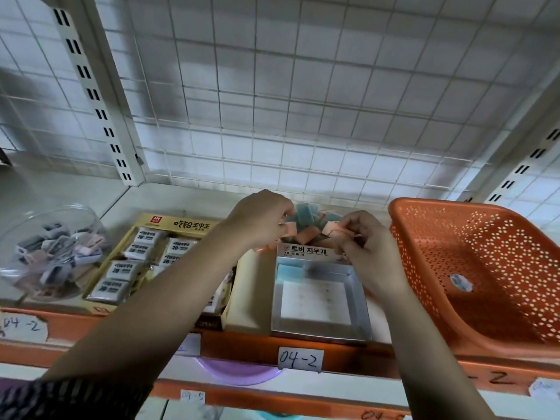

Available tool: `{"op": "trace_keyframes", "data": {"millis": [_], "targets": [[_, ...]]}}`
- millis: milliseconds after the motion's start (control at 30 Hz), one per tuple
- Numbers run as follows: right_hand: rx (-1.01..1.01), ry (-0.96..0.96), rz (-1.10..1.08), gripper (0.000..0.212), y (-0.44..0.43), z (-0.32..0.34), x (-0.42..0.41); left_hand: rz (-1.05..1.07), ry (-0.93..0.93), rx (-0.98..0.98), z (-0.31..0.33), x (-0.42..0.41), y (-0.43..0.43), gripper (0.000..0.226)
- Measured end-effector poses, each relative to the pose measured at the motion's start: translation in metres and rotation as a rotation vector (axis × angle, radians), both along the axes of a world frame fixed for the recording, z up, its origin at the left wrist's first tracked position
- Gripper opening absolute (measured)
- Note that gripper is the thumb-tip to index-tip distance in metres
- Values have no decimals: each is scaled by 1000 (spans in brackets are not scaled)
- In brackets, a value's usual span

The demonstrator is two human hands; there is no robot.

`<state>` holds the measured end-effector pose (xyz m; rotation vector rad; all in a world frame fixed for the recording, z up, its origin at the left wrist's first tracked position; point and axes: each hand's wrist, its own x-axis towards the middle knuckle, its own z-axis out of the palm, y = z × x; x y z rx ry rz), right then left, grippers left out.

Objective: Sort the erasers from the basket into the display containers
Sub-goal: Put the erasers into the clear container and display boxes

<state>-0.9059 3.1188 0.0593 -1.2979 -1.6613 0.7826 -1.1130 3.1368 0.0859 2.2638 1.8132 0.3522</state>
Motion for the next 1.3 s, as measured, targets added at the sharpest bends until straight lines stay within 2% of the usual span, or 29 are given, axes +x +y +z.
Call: {"op": "trace_keyframes", "data": {"millis": [100,167,300,400,600,800,967,1033,1133,1233,1300], "targets": [[-92,257,196,23,-14,0,0,-28,136,-15,0,9,8,22],[-139,355,265,25,-20,-2,1,-39,186,4,0,14,9,23],[-265,479,314,26,-28,-3,0,-46,127,-28,0,12,10,19],[-301,495,311,23,-32,-3,0,-31,56,-25,1,4,4,11],[-318,473,302,22,-39,-5,3,58,-278,137,6,-7,-35,13],[-375,391,369,37,-39,-9,1,107,-449,177,-9,-11,-58,13],[-419,297,436,21,-42,-7,0,157,-617,201,-20,-12,-63,11],[-460,259,500,26,-44,-4,0,161,-649,225,-23,-11,-66,11],[-424,73,541,32,-44,-4,-2,143,-647,266,-24,-11,-68,11],[-433,-36,545,24,-43,-7,-7,136,-681,262,-23,-12,-68,11],[-507,-47,555,19,-44,-9,-10,128,-669,262,-23,-12,-69,11]]}}
